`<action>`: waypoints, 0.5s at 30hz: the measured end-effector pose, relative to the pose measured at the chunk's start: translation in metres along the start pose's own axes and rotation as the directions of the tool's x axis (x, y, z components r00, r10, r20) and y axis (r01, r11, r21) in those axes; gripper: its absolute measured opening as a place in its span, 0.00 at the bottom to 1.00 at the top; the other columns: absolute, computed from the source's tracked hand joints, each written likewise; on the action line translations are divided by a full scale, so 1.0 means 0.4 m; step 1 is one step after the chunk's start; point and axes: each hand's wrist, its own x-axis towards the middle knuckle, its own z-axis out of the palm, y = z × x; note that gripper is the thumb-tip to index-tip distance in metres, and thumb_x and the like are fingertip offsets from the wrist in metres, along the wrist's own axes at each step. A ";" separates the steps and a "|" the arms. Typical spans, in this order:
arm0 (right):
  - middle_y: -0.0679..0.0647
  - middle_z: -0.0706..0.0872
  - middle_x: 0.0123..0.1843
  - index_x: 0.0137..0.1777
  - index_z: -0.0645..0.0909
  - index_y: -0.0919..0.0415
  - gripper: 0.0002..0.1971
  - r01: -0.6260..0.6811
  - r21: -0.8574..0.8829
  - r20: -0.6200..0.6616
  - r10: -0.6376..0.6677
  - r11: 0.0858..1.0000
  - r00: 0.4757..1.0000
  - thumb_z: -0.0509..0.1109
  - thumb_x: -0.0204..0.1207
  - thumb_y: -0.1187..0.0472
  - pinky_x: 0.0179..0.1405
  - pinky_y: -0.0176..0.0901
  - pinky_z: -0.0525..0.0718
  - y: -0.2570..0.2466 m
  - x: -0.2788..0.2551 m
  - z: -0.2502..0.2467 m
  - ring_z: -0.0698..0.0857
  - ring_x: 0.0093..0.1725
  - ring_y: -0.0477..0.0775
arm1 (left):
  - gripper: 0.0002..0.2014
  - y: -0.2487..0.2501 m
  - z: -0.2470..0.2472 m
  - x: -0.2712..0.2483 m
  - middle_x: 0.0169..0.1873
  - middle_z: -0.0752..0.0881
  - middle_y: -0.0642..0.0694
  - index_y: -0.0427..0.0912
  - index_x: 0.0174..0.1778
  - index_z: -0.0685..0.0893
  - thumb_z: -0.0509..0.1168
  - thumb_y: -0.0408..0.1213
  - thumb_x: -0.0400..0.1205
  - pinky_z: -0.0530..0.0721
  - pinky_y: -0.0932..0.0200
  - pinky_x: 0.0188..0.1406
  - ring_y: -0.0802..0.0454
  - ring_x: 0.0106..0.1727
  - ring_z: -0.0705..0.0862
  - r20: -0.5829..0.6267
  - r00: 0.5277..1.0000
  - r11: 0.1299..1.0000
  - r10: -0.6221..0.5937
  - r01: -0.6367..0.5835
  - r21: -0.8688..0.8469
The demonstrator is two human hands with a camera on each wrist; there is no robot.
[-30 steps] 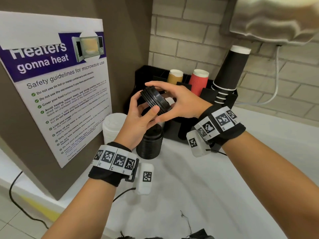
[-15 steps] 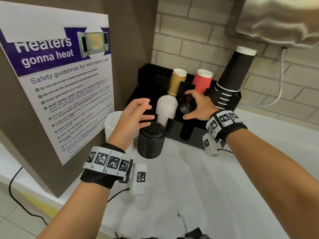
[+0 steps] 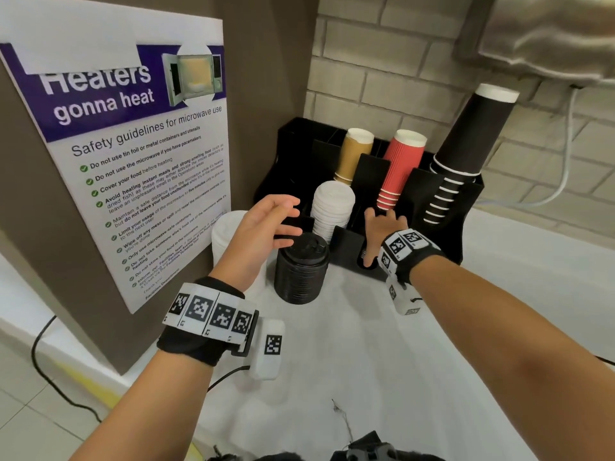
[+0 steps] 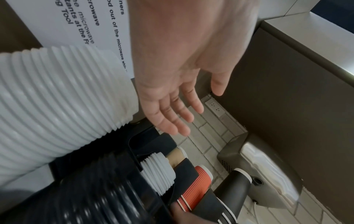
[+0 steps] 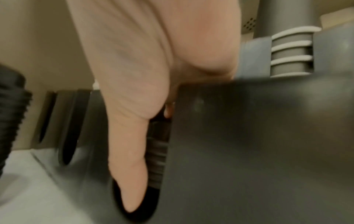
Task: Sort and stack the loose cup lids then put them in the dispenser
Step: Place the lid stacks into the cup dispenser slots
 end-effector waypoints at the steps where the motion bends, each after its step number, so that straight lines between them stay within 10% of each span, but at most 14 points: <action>1: 0.56 0.82 0.58 0.66 0.64 0.61 0.43 -0.002 -0.017 0.037 0.002 1.000 0.999 0.83 0.55 0.52 0.63 0.55 0.73 -0.003 0.003 0.001 0.72 0.65 0.60 | 0.09 -0.001 0.001 0.000 0.52 0.85 0.50 0.51 0.56 0.83 0.57 0.41 0.88 0.86 0.57 0.51 0.53 0.47 0.87 0.001 1.000 1.000 -0.004 0.004 0.001; 9: 0.60 0.77 0.70 0.72 0.73 0.64 0.40 0.119 -0.002 0.299 -0.113 0.993 0.948 0.83 0.63 0.50 0.65 0.52 0.81 0.001 0.008 -0.019 0.77 0.69 0.60 | 0.09 -0.008 0.005 0.000 0.52 0.85 0.49 0.52 0.56 0.83 0.57 0.41 0.89 0.85 0.56 0.51 0.52 0.47 0.87 0.000 1.000 1.000 -0.021 0.021 -0.003; 15: 0.57 0.79 0.60 0.67 0.78 0.65 0.22 0.191 0.019 0.227 -0.190 0.981 0.955 0.70 0.72 0.62 0.43 0.41 0.81 0.024 -0.008 -0.051 0.80 0.54 0.56 | 0.09 -0.009 -0.012 -0.001 0.52 0.85 0.50 0.52 0.54 0.84 0.59 0.40 0.88 0.86 0.57 0.50 0.53 0.46 0.87 -0.036 0.999 1.000 -0.016 0.015 -0.028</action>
